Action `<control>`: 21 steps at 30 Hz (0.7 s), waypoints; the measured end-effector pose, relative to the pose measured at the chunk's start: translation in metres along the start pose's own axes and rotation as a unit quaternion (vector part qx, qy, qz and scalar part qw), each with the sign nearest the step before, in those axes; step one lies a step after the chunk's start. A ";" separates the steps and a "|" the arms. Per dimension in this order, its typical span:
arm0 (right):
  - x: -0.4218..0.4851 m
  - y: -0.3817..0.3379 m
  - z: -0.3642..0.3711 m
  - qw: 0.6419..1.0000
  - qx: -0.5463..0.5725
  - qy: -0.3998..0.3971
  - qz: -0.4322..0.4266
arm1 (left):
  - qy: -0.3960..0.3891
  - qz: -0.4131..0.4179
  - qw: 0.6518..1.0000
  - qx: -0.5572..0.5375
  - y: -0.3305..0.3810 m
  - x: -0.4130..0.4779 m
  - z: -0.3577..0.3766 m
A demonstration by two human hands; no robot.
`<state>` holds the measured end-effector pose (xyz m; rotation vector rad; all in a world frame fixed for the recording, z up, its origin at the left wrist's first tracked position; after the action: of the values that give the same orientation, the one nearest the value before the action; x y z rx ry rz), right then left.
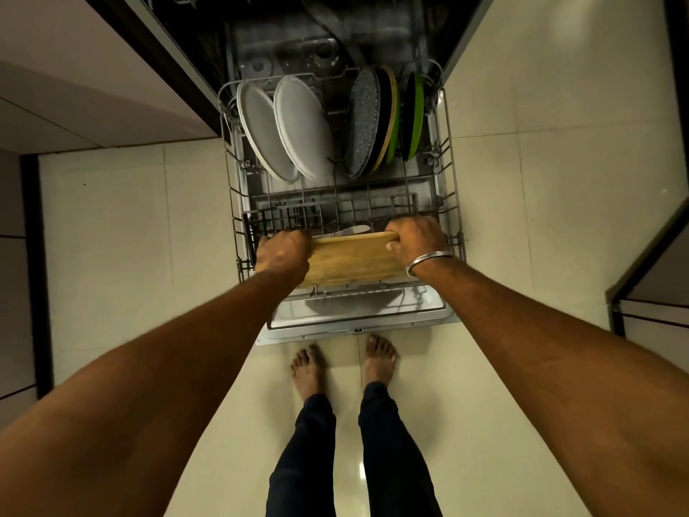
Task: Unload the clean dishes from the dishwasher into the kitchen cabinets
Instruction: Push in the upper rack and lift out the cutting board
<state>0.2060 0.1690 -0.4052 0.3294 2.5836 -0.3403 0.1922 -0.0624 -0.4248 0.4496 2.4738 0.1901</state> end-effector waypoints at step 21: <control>-0.155 -0.021 -0.132 0.992 0.042 0.120 -0.004 | 0.097 0.013 0.995 -0.031 0.034 -0.155 -0.126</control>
<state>0.2698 0.1626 -0.2114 0.4121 2.8111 -0.4359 0.2441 -0.0904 -0.2307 0.4559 2.6436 0.3341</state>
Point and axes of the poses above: each hand's wrist, its own x-axis towards the middle knuckle, its own z-axis out of the palm, y = z × x, the point moved 8 cm from there along x, towards the middle knuckle, and after that the axes turned 11 degrees about z, right-handed, at the moved point
